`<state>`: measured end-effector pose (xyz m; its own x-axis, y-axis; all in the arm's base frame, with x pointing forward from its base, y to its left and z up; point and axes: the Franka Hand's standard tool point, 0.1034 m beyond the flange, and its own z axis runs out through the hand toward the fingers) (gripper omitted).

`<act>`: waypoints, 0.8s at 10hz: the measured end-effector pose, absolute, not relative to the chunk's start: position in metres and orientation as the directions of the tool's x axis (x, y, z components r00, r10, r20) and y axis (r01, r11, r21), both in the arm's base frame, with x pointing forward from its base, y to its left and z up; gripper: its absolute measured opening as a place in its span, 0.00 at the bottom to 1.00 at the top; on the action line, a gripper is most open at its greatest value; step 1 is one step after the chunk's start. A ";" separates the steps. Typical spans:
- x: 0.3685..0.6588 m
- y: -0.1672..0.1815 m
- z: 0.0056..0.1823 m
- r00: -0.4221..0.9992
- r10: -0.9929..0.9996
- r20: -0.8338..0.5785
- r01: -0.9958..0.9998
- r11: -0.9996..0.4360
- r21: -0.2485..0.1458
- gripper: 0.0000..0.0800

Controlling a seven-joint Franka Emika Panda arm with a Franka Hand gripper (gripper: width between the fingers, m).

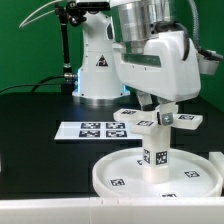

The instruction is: Assemble round table

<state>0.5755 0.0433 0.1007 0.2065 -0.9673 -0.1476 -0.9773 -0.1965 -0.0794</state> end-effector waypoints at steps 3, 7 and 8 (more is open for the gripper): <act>0.576 0.043 0.101 0.089 -0.984 -0.157 -0.995 -0.080 -0.063 0.55; 0.577 0.044 0.101 -0.166 -0.969 -0.183 -0.984 0.174 -0.027 0.55; 0.577 0.044 0.101 -0.243 -0.952 -0.188 -0.968 0.250 -0.014 0.55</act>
Offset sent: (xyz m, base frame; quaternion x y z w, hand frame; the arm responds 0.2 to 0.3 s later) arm 0.0000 0.0000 0.0000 0.0000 0.0000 0.1938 0.9810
